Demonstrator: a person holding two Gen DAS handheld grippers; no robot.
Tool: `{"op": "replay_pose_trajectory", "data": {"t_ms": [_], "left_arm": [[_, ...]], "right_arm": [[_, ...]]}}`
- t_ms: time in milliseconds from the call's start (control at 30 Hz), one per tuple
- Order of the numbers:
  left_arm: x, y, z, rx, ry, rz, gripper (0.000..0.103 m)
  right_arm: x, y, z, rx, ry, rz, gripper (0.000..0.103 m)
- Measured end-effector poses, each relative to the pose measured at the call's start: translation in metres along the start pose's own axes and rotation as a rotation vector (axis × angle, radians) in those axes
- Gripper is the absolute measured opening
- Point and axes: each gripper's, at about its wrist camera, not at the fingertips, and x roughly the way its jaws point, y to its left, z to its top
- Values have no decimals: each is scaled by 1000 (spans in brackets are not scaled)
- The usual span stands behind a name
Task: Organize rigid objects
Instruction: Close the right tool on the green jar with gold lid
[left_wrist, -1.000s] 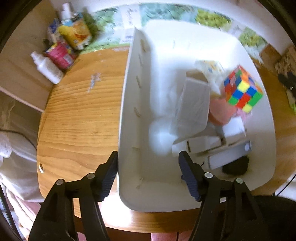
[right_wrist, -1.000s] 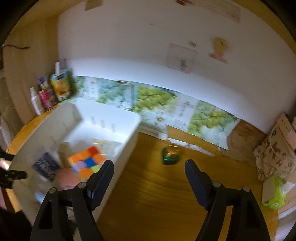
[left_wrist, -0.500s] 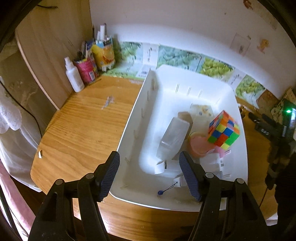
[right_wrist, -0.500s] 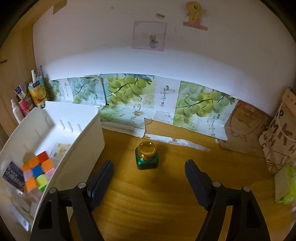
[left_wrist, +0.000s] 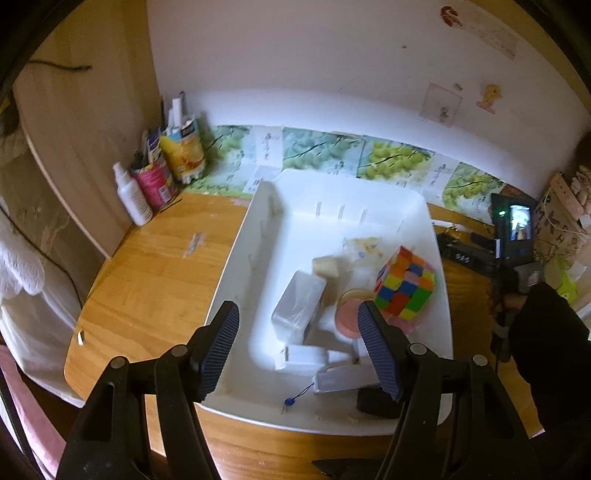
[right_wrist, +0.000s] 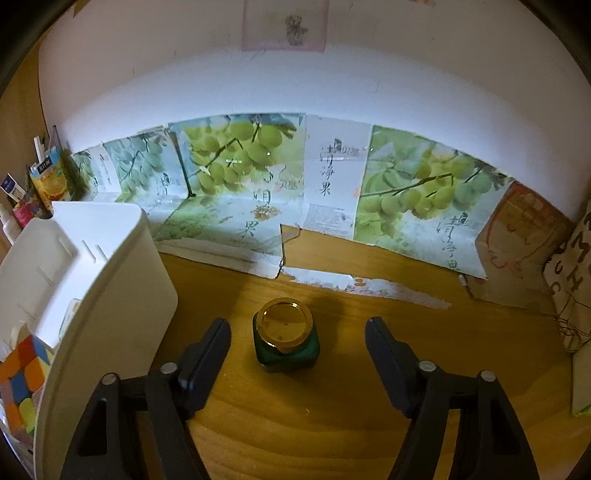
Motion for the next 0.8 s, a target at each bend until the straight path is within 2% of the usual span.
{"op": "replay_pose_trajectory", "data": {"t_ms": [233, 500, 800], "left_arm": [[-3, -4, 6, 19, -14, -22, 70], [-7, 0, 0, -6, -13, -19, 71], [-16, 5, -12, -43, -17, 3, 71]], "right_arm": [[13, 3, -5, -22, 41, -3, 59], [19, 8, -5, -61, 61, 10, 42], [16, 8, -1, -71, 80, 15, 41]]}}
